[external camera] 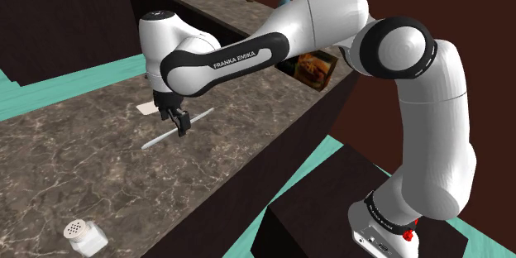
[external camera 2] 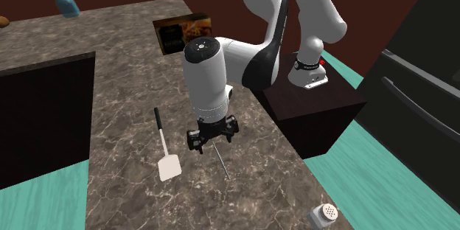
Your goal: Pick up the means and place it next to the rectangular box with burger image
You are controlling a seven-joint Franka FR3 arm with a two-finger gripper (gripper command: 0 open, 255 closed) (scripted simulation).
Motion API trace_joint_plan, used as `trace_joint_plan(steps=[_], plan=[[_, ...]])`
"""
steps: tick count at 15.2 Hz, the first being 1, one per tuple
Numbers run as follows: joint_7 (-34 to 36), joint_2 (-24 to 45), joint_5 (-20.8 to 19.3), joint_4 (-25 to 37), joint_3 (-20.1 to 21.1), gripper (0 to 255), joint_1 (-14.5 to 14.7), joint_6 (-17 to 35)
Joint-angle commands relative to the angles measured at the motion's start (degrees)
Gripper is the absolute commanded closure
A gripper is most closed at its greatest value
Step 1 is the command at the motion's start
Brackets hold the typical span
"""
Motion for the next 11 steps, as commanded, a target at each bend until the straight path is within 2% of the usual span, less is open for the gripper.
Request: trace_joint_plan(steps=[1,2,11], plan=[[0.00,0.00,0.00,0.00,0.00,0,0.00,0.00],[0.00,0.00,0.00,0.00,0.00,255,0.00,0.00],[0.00,0.00,0.00,0.00,0.00,255,0.00,0.00]])
